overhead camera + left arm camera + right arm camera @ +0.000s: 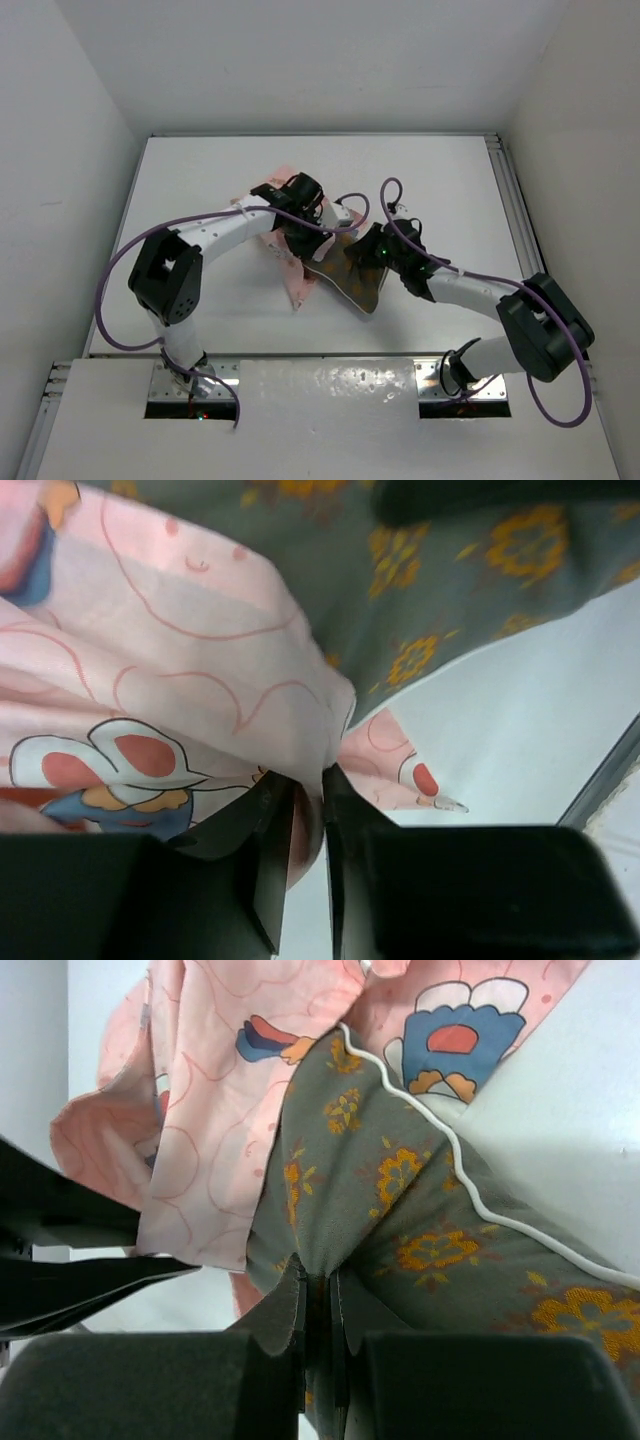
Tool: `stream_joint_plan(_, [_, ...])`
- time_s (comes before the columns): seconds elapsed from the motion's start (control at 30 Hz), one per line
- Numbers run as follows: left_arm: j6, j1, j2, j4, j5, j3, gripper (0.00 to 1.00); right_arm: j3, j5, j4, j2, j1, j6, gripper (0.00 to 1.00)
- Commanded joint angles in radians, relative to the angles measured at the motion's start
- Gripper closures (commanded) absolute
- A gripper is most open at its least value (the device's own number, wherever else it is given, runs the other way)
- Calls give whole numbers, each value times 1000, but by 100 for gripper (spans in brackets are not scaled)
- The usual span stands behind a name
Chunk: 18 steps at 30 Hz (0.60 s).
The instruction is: Put the pillow into the pillowcase
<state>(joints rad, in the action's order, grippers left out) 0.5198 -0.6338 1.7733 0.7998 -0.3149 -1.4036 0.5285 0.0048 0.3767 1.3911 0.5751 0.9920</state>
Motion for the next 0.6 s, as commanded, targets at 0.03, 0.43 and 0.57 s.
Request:
stream_joint_plan(0.03, [31, 9, -26, -22, 104, 34, 74, 18, 0, 54, -6, 20, -2, 100])
stream_joint_plan(0.43, [55, 94, -210, 78, 206, 35, 5, 263, 96, -456, -57, -44, -432, 3])
stream_joint_plan(0.57, [125, -6, -236, 107, 197, 113, 78, 367, 54, -501, 37, -101, -432, 76])
